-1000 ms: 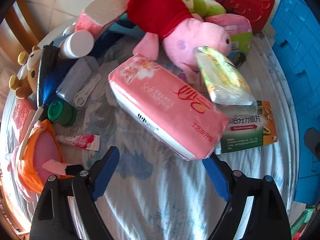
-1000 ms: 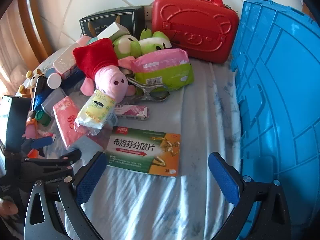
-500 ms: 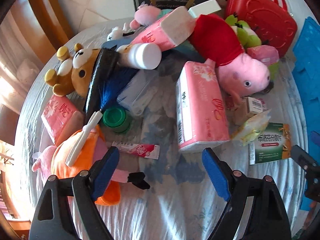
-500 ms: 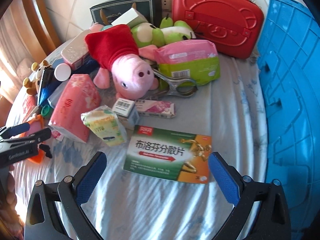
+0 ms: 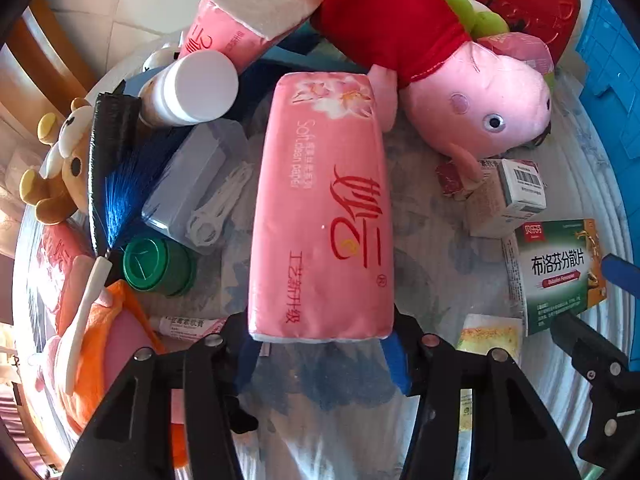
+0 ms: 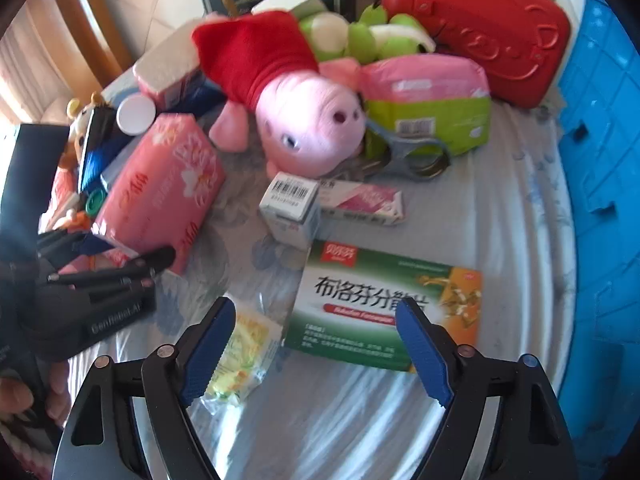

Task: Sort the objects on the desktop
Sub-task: 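Grasp the pink tissue pack with the left tool while the right tool grasps the wet-wipe pack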

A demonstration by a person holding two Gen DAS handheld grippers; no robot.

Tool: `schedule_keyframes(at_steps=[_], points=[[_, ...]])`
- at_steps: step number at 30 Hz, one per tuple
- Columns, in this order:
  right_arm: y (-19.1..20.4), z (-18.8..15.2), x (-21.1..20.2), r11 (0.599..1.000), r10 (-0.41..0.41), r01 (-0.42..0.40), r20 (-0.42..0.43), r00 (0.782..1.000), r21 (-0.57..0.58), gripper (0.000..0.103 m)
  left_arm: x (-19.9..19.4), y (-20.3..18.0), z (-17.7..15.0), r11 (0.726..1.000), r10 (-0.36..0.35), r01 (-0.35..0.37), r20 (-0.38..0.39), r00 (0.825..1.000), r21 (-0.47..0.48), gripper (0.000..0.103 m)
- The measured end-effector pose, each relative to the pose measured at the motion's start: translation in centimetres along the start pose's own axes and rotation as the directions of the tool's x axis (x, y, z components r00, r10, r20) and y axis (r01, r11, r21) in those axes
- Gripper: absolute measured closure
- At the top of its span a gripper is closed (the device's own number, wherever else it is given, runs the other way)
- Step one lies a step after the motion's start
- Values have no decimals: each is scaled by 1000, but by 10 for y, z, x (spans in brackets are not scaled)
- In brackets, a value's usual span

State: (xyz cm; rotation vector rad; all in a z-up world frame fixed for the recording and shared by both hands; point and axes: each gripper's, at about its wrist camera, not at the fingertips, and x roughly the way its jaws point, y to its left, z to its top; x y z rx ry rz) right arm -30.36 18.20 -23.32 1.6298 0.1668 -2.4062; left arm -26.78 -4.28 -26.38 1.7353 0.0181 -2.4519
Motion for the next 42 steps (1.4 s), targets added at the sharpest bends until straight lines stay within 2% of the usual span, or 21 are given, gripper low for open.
schedule_keyframes(at_steps=[4,9,10,12,15,18,19,23,26,30,33,35,40,42], points=[[10,-5,18,998,60,-60,-58,997,7,35,0,8,-1,999,31,-32,17,999,20,54],[28,-14,34,994,109,-109,-112,988,8,35,-7,17,-21,997,53,-55,30,998,56,54],[31,-16,37,994,112,-111,-121,986,8,32,-8,19,-26,996,56,-58,34,998,61,54],[39,-17,38,996,89,-91,-114,989,-10,28,-11,22,-33,997,53,-55,36,998,55,54],[47,-20,37,996,84,-85,-123,989,-7,28,-12,25,-35,998,41,-43,38,998,40,54],[54,-28,34,994,111,-111,-146,983,8,46,-11,23,-33,998,37,-39,38,999,43,54],[56,-31,35,993,116,-116,-156,981,10,47,-11,23,-32,998,37,-39,39,999,44,54],[52,-32,47,993,109,-102,-158,981,54,46,-10,21,-27,999,28,-30,38,999,44,54],[51,-30,51,993,110,-100,-154,982,68,34,-9,20,-26,999,25,-27,38,999,44,54],[52,-32,50,992,106,-96,-138,985,76,33,-8,21,-23,999,21,-23,39,999,36,54],[52,-33,47,997,54,-47,-130,990,57,53,-6,20,-21,999,23,-25,30,999,36,53],[53,-33,46,998,50,-46,-131,990,34,57,-4,19,-19,999,25,-26,23,999,33,53],[54,-33,34,997,78,-75,-112,991,30,81,-11,15,-23,999,19,-21,27,999,48,56],[55,-33,27,996,85,-83,-99,991,26,85,-18,10,-26,998,11,-13,33,999,61,57]])
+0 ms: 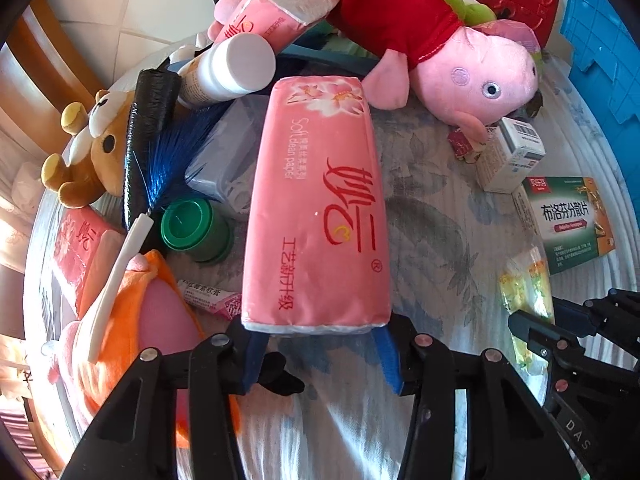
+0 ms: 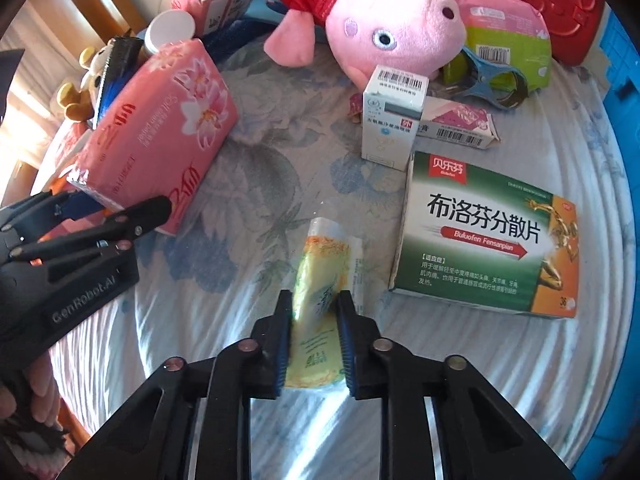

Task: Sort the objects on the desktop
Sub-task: 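Grasp the pink tissue pack with the left tool while the right tool grasps the wet-wipe pack, then carry the tissue pack and wet-wipe pack into the blue bin and release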

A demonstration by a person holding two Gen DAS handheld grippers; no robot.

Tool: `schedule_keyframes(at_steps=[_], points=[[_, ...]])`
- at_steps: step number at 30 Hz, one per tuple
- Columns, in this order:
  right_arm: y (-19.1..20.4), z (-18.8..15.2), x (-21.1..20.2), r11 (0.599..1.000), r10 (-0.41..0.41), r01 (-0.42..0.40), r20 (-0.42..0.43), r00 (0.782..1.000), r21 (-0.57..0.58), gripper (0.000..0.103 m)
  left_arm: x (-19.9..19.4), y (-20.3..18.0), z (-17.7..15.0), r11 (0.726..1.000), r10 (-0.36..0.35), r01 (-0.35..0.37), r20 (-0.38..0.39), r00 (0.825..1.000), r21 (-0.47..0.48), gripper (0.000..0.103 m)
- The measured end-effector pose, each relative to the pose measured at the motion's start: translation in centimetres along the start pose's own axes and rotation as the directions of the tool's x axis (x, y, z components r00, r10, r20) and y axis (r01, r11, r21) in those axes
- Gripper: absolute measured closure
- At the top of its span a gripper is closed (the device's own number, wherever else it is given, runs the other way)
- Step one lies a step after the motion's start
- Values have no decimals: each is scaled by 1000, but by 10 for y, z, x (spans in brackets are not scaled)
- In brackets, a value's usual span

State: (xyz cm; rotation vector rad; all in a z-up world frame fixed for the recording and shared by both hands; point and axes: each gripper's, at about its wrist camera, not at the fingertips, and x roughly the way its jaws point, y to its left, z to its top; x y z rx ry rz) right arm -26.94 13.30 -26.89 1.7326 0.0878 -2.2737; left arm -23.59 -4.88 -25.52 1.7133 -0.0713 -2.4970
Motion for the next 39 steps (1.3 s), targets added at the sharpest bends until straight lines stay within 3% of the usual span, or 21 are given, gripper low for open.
schedule_keyframes(at_steps=[7,13,18,25,30,34,39], points=[[7,-11,-49,1000,-3,5,106,994,-16,92,-51,-11,-10,999,-6,2,95,995,39,57],[1,-26,-121,1000,-18,20,304,952,-4,92,-133,-36,-45,998,-35,23,213,976,57,57],[-4,-50,-194,998,-60,49,475,878,36,92,-184,-44,-61,993,-87,57,321,943,104,57],[-37,-98,-290,984,-175,105,655,735,146,92,-239,-92,-69,975,-166,80,438,883,208,57],[-75,-129,-335,954,-296,173,697,653,243,92,-271,-140,-64,953,-237,105,480,845,285,57],[-115,-156,-365,925,-374,187,710,597,331,92,-301,-185,-57,931,-301,130,516,802,341,57],[-160,-186,-396,889,-451,202,710,541,411,92,-336,-242,-45,900,-375,152,548,748,409,57]])
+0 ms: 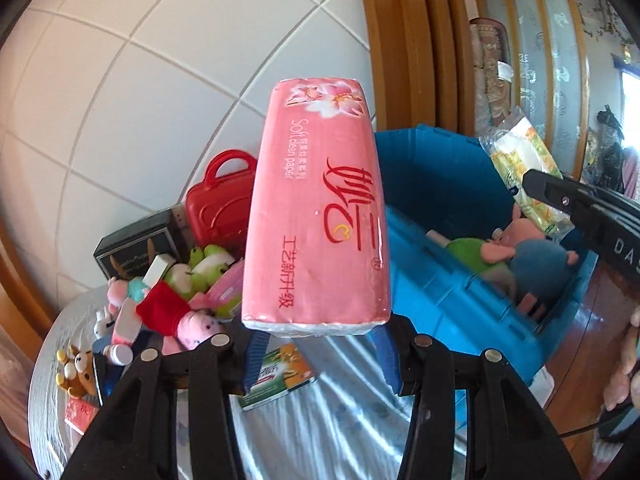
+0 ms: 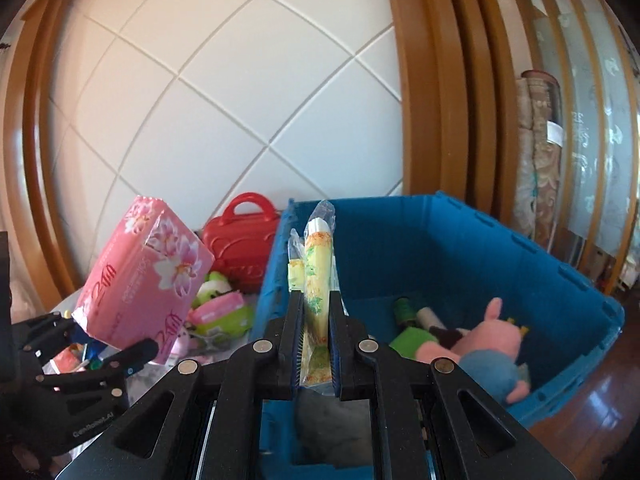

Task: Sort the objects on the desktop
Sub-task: 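Carry the tissue pack and wet-wipe pack into the blue bin and release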

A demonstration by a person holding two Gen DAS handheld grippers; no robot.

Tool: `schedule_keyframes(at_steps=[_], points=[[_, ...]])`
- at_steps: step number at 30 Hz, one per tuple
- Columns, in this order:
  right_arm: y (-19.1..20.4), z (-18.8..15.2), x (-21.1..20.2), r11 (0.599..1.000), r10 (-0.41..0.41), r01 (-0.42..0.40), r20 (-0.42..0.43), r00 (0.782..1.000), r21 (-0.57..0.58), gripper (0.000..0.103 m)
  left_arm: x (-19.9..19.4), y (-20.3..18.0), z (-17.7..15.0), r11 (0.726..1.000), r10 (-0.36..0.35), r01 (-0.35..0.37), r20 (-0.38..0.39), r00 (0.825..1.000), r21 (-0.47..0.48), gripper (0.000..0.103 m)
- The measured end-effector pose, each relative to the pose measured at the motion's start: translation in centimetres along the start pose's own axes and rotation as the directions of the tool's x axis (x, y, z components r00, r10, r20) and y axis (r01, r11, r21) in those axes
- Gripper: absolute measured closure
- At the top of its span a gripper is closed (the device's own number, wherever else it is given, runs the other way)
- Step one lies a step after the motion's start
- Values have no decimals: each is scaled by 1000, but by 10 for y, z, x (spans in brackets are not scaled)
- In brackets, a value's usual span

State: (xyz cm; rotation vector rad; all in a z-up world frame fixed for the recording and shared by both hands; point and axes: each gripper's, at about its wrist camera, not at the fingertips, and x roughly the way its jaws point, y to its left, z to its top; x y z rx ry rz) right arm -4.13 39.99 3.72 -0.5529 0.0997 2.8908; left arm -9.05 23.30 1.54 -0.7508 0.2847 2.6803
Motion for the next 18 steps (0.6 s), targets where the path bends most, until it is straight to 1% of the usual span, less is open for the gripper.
schedule_keyframes(at_steps=[4,7,10,12,14,18], points=[[-41,10,-8,999,-32,32,24,999,25,90,7,-34,27,999,-39,39,29,999,11,57],[-66,10,-6,998,-53,52,26,998,33,90,15,-60,42,997,-72,72,26,997,18,57],[-89,10,-1,996,-69,69,8,998,53,90,32,-81,51,992,-122,122,-19,992,18,57],[-103,8,4,995,-82,83,-8,997,63,89,44,-93,54,990,-143,144,-52,988,15,57],[-117,6,11,992,-100,102,-30,995,74,89,51,-102,53,988,-153,154,-74,986,16,57],[-136,2,17,989,-112,116,-50,992,93,89,63,-116,52,988,-150,154,-114,982,28,57]])
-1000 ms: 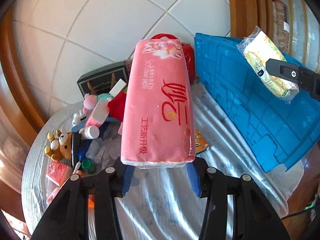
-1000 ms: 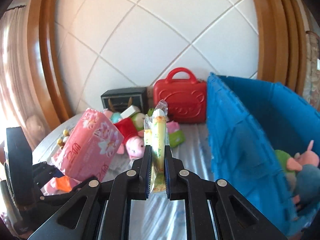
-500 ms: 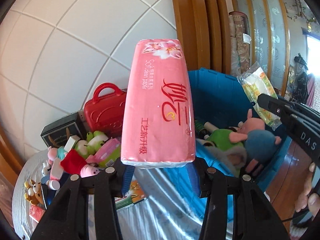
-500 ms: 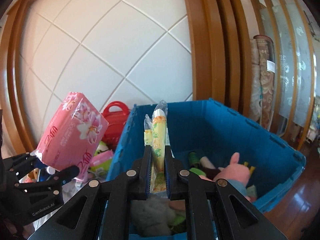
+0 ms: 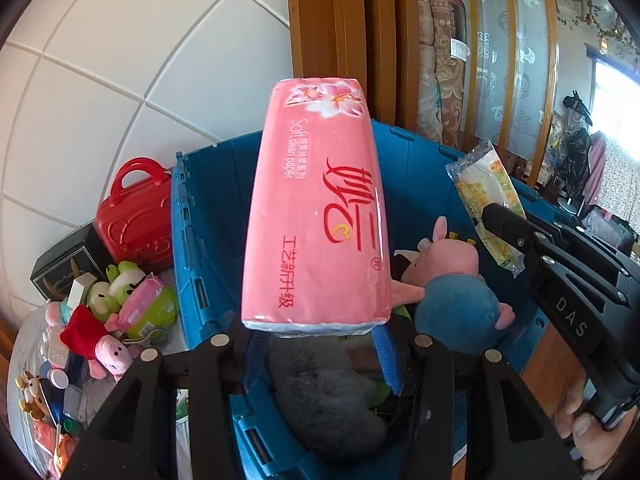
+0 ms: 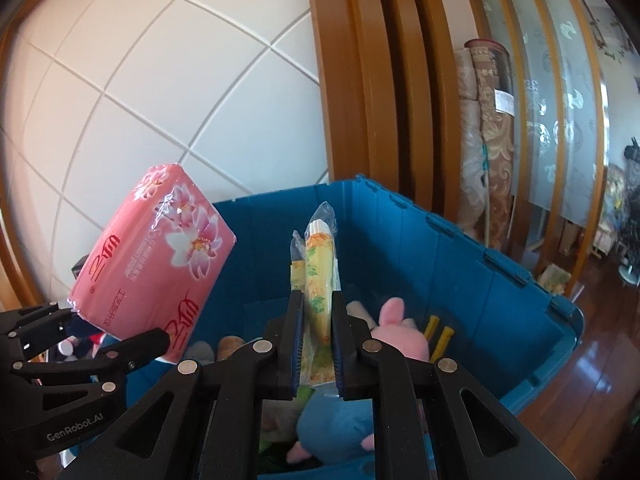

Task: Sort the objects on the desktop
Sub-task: 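Carry the tissue pack and wet-wipe pack into the blue bin and release, then return both tools from the bin to the bed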

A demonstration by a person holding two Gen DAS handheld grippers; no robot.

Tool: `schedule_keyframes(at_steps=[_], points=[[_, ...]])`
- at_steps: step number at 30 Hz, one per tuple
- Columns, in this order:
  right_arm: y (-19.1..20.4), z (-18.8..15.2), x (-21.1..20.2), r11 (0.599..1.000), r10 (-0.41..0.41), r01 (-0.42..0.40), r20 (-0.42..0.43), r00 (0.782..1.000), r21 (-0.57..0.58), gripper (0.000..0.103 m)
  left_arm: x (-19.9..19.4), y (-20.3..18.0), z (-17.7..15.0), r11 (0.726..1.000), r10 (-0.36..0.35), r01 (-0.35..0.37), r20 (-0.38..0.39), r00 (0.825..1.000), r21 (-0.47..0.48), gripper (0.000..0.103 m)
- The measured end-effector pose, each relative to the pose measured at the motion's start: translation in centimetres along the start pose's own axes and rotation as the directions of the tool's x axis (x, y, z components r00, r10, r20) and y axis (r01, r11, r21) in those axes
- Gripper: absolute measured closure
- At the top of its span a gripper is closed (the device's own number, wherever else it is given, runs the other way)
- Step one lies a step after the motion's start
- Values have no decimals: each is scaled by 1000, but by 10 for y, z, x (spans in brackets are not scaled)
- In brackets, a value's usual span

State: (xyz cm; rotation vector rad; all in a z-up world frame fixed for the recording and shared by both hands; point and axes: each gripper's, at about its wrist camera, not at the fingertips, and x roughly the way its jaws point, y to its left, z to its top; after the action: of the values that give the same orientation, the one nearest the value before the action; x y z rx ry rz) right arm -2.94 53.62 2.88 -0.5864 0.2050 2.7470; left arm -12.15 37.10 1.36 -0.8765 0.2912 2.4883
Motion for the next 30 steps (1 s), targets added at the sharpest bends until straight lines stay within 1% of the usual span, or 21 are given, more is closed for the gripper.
schedule_keyframes(at_steps=[7,12,14,15,16,17,19,20,21,23,27,30], points=[[-18,-2,11,1000,-13,13,-23,1000,10,89,11,-10,-2,1000,-1,2,-49,999,11,56],[-21,-2,18,1000,-26,26,-32,999,13,88,10,-10,-3,1000,19,-18,-50,999,14,53],[-20,-3,18,999,-36,37,-30,999,14,77,8,-10,-3,999,28,-27,-46,999,16,52],[-20,-3,17,999,-49,49,-27,998,15,64,7,-9,-3,999,33,-32,-44,999,17,51],[-20,-3,17,998,-59,60,-22,998,15,53,6,-9,-4,999,36,-35,-42,998,19,46],[-20,-3,16,998,-67,67,-18,998,15,47,5,-9,-4,999,39,-38,-40,998,19,39],[-20,-2,14,997,-79,79,-15,997,16,12,1,-9,-6,999,44,-43,-29,999,24,31],[-20,-2,12,996,-84,85,-9,996,15,6,0,-9,-6,999,47,-46,-26,999,27,29],[-19,-2,10,996,-91,92,-2,996,12,2,-1,-9,-7,998,50,-49,-23,998,30,29],[-17,-1,7,995,-101,101,5,995,6,0,-4,-8,-7,998,52,-52,-19,998,30,29],[-16,-2,4,995,-101,101,-7,995,13,0,-11,-2,-11,998,63,-62,-9,998,15,28],[-15,-4,1,995,-91,92,-19,996,29,0,-18,8,-16,998,69,-69,-5,998,-13,28]])
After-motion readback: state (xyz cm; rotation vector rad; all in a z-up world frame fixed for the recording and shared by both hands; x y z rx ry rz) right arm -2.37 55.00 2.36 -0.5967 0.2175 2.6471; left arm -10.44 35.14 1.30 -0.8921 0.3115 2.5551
